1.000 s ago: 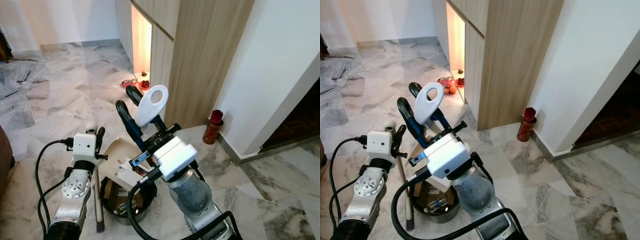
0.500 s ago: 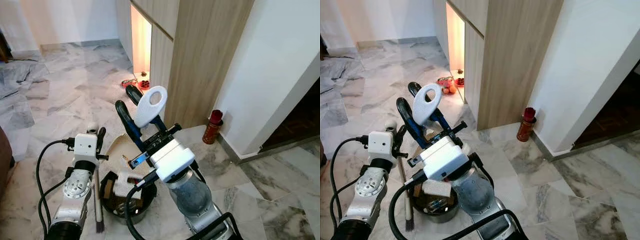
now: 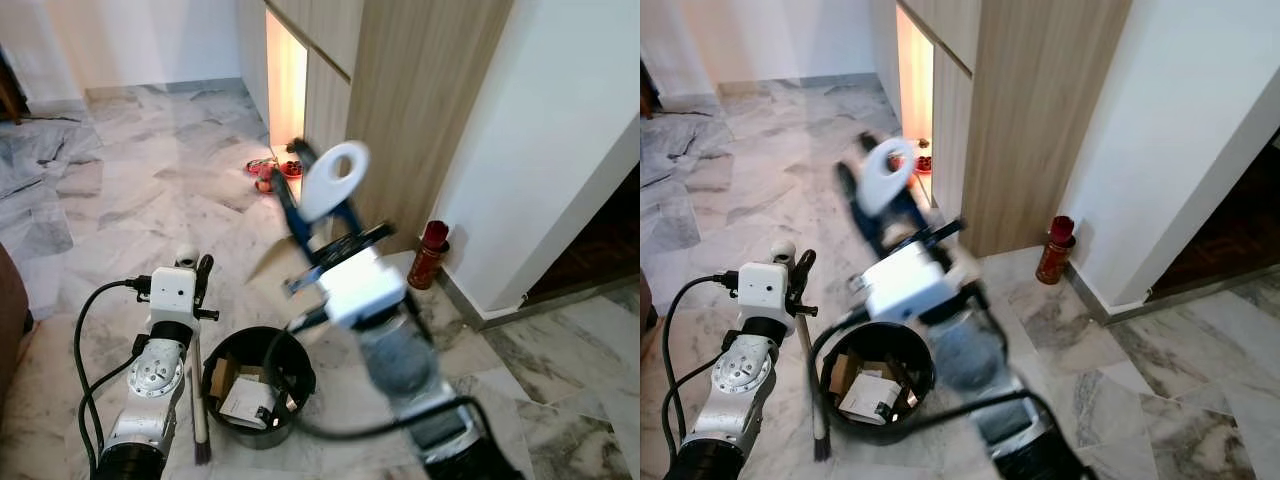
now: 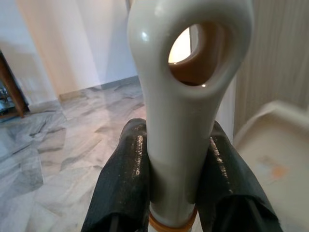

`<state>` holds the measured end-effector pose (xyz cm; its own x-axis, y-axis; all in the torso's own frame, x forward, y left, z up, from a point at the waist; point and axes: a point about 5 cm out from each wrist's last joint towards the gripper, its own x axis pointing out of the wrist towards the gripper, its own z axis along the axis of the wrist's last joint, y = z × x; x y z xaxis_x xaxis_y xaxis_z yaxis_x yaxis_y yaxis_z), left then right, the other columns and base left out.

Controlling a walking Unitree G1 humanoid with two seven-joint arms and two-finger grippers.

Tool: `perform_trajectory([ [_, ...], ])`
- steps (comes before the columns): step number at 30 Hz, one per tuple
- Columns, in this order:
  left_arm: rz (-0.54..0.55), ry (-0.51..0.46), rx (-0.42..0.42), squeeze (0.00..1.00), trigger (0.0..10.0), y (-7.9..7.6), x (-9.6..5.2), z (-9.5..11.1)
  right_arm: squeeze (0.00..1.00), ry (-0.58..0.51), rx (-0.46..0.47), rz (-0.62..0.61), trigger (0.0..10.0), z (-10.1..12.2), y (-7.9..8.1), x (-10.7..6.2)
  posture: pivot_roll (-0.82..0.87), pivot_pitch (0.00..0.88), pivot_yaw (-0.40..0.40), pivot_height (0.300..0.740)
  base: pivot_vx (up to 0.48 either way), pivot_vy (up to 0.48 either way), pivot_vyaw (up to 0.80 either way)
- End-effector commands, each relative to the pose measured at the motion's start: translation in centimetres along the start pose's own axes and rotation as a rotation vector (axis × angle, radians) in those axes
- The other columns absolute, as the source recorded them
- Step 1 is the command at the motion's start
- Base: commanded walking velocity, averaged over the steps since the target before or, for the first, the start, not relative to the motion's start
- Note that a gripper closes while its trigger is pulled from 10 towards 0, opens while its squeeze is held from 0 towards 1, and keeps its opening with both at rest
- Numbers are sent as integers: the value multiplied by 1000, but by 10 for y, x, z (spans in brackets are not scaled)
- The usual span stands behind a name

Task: Sweep floor

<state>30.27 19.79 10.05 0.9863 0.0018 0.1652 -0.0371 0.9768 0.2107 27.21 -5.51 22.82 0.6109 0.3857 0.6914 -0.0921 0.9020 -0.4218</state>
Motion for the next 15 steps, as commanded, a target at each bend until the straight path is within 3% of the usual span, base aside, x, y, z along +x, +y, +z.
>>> perform_trajectory([
  [1,-14,-52,-1,0,10000,-3,6,10,0,26,-77,-108,10000,-8,-27,7,69,0,-64,740,0,0,0],
  [3,-15,-50,0,0,10000,-3,6,10,0,86,-133,-173,10000,-21,-46,5,69,0,-64,740,0,0,0],
  [6,-17,-47,0,0,10000,-4,5,9,0,175,-170,-229,10000,-39,-60,-3,62,0,-63,740,0,0,0],
  [9,-20,-45,-1,0,10000,-4,5,9,0,307,-157,-310,10000,-62,-73,-18,64,0,-64,740,0,0,0],
  [15,-22,-41,-4,0,10000,-5,1,7,0,454,-97,-440,10000,-89,-89,-44,69,0,-63,740,0,0,0],
])
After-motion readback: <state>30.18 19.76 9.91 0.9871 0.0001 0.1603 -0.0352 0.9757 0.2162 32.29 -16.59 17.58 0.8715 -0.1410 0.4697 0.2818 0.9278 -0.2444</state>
